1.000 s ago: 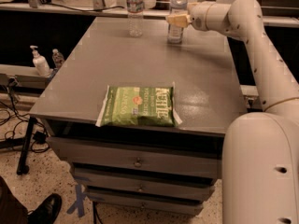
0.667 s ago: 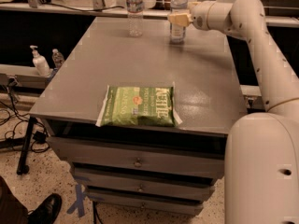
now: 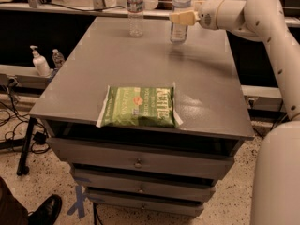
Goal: Move blue plastic bottle near green jalapeno chip bag
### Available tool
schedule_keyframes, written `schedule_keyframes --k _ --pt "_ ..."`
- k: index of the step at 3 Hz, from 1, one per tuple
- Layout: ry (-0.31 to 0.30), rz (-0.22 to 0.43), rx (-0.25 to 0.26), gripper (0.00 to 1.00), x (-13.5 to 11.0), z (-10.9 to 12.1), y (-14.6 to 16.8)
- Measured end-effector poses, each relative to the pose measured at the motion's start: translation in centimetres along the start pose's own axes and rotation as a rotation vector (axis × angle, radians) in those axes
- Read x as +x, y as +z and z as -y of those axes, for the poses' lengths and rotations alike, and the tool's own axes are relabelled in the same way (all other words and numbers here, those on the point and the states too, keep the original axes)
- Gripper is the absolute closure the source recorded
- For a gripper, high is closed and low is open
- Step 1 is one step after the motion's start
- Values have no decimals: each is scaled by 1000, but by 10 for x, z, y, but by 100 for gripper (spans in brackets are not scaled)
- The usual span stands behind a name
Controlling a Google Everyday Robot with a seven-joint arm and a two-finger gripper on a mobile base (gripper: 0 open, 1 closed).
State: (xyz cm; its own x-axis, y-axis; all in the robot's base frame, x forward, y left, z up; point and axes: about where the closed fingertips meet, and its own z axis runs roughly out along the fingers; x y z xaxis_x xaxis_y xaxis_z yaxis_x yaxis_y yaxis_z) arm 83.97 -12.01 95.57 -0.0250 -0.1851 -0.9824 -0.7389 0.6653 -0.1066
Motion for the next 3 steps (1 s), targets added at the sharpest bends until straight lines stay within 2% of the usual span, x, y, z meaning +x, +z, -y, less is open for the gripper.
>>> schedule_keyframes --k 1,2,3 --pt "56 30 -20 100 -7 -27 -32" --pt "122 36 -36 100 2 -61 -71" --pt "168 3 -73 100 17 -95 -99"
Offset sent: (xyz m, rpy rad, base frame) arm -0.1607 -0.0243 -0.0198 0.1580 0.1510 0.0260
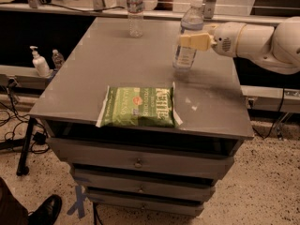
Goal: Move blue plastic bottle near green jalapeno chip bag
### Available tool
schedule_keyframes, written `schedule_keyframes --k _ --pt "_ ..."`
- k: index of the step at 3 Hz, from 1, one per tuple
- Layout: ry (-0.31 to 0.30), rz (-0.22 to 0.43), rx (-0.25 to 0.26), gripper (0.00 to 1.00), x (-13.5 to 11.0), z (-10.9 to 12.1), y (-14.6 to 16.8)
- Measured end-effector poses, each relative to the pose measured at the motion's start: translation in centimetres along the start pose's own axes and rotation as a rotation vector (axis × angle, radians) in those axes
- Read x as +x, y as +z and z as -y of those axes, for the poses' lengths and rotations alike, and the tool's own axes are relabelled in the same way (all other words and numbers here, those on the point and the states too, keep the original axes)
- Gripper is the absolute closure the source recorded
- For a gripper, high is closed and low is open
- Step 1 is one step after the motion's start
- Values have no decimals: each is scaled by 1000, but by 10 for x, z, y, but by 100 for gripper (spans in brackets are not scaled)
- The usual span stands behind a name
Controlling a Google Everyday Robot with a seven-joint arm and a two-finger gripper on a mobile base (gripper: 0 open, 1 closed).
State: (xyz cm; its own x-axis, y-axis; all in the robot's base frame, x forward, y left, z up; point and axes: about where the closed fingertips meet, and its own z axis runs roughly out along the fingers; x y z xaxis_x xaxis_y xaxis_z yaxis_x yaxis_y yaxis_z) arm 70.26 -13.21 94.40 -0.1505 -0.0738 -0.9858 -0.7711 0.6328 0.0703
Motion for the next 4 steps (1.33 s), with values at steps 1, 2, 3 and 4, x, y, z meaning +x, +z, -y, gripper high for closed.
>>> schedule_keyframes --k 1,2,3,4 --pt "5 -56 -23 100 19 -25 -19" --pt "6 -89 -32 100 32 -39 -30" --pt "8 -88 -47 100 35 -54 -33" --pt "5 -85 -60 82 37 -63 -32"
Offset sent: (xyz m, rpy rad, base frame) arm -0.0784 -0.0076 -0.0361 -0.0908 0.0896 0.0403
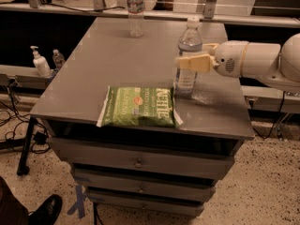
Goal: Move blue plastic bottle near green jalapeno chip bag
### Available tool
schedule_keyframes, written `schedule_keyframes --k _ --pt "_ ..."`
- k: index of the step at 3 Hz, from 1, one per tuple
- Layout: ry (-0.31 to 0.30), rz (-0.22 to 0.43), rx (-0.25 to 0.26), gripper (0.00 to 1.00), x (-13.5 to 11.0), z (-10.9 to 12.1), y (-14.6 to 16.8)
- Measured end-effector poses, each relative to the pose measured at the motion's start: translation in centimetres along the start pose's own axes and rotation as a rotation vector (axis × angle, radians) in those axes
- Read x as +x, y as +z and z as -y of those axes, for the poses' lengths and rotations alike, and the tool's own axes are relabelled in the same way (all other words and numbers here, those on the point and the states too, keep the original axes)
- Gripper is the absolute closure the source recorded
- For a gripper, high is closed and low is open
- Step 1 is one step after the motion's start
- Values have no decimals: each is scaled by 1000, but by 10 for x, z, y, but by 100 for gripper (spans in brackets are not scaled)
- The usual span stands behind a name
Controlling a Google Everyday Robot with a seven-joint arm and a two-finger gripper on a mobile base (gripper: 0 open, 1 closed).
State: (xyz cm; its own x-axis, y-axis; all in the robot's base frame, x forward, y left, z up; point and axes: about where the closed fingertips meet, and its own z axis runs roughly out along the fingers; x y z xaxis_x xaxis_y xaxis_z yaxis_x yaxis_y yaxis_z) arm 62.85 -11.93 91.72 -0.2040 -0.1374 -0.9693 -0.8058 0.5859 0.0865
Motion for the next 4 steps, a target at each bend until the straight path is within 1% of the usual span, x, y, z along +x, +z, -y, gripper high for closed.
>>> schedule_keyframes --k 1,3,4 --pt "-18 23 -13 58 3 -6 1" --pt "-62 74 -24 12 6 -11 1" --pt "-74 84 -20 0 8 -10 0"
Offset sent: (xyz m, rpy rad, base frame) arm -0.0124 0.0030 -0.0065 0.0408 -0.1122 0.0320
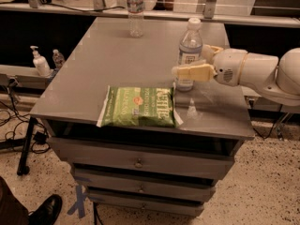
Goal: Move blue plastic bottle near green jalapeno chip bag
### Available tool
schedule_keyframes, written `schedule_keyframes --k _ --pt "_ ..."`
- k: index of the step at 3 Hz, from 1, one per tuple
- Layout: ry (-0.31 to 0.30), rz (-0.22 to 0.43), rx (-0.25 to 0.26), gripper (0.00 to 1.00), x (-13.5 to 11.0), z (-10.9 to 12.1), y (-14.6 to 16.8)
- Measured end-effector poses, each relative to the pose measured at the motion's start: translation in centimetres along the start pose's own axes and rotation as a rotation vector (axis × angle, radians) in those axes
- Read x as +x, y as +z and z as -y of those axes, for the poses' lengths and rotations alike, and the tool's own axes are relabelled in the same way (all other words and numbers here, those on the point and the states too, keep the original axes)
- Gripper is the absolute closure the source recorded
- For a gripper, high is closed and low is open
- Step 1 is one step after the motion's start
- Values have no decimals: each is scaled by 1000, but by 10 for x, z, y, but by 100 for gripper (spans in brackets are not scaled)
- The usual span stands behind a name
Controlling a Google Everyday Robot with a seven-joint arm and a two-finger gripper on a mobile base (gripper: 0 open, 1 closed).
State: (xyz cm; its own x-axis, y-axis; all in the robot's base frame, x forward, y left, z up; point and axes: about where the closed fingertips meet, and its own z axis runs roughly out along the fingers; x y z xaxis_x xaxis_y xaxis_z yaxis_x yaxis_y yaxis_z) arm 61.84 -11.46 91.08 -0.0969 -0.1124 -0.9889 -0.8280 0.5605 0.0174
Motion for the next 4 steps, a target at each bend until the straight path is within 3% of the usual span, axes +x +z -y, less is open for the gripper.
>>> schedule_keyframes --k 1,2,3,4 --pt "-9 3 6 0 0 1 -2" --pt "-51 -12 66 0 -2 17 -26" --pt "-116 -29 164 0 -9 45 -75" --pt "-209 -30 259 0 -34 82 -128"
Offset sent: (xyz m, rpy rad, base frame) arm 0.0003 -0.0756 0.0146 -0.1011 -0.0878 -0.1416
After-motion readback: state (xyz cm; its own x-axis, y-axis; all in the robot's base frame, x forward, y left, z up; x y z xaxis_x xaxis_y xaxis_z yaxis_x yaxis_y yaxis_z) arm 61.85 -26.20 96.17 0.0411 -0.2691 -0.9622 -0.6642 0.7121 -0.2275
